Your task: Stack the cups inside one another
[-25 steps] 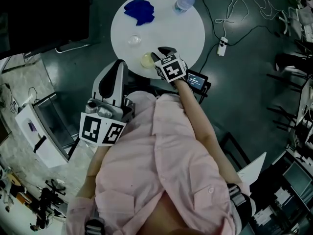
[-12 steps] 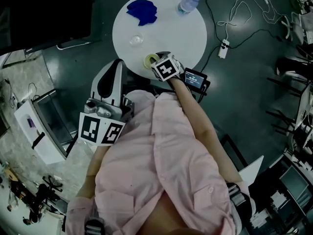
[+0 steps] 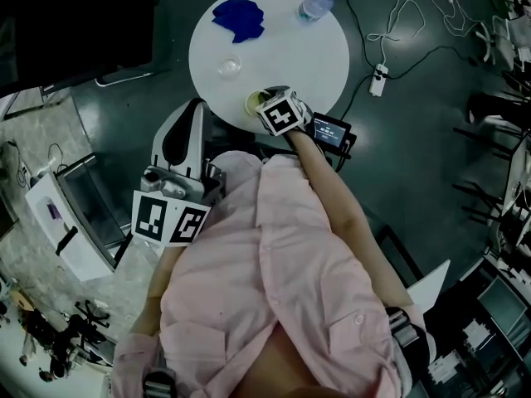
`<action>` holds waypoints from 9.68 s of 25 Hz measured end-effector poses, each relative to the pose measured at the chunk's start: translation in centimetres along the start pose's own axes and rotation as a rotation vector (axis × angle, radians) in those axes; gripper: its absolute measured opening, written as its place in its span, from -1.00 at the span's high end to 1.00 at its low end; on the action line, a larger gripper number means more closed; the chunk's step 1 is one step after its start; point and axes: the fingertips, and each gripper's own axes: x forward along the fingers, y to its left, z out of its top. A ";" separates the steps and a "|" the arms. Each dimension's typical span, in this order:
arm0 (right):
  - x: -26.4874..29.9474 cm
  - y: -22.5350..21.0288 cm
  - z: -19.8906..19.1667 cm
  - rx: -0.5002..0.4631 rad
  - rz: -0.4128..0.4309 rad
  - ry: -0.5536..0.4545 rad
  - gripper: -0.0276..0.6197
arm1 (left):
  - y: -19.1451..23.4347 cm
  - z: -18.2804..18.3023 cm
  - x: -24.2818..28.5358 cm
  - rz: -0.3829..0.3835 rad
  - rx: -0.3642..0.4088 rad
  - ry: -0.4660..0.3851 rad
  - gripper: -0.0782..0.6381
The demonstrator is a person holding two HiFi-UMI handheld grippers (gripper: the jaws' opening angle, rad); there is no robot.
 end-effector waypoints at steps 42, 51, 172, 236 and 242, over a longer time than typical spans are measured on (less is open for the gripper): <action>-20.5 -2.8 5.9 0.247 -0.233 -0.692 0.80 | -3.5 -1.5 -0.5 -0.111 0.057 0.054 0.76; -23.6 -2.0 5.0 0.287 -0.273 -0.756 0.80 | -3.1 -1.5 -0.9 -0.116 0.059 0.052 0.76; -15.7 0.5 15.3 0.196 -0.218 -0.562 0.80 | 3.8 2.1 4.1 -0.255 -0.020 0.155 0.76; -3.9 0.6 13.2 0.050 -0.054 -0.193 0.80 | 6.3 3.0 4.6 -0.197 -0.024 0.140 0.76; -3.6 0.5 13.4 0.024 -0.056 -0.178 0.80 | 6.5 3.1 4.7 -0.197 -0.024 0.141 0.76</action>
